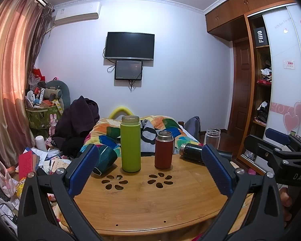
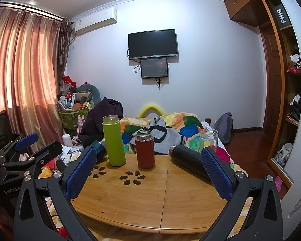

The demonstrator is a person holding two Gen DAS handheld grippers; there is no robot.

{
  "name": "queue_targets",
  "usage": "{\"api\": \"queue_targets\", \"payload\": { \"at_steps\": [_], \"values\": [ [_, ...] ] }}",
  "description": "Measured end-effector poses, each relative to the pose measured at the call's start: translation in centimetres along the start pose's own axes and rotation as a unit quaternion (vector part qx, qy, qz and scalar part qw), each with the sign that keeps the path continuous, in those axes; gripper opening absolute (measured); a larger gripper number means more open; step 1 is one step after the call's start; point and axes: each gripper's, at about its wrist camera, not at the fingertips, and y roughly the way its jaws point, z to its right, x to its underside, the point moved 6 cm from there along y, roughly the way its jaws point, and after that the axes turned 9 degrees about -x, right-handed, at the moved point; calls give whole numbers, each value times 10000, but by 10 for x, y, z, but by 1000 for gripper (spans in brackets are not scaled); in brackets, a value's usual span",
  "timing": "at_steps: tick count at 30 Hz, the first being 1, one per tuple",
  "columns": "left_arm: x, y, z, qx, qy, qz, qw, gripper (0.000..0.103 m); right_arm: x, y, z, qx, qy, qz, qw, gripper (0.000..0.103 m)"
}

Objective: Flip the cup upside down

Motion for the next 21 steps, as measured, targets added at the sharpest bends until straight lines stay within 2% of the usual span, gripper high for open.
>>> {"api": "queue_targets", "payload": {
  "at_steps": [21],
  "values": [
    [0, 1, -2, 16, -30, -23, 10000, 103, 0, 0, 0, -4, 8, 0, 10000, 103]
  ]
}}
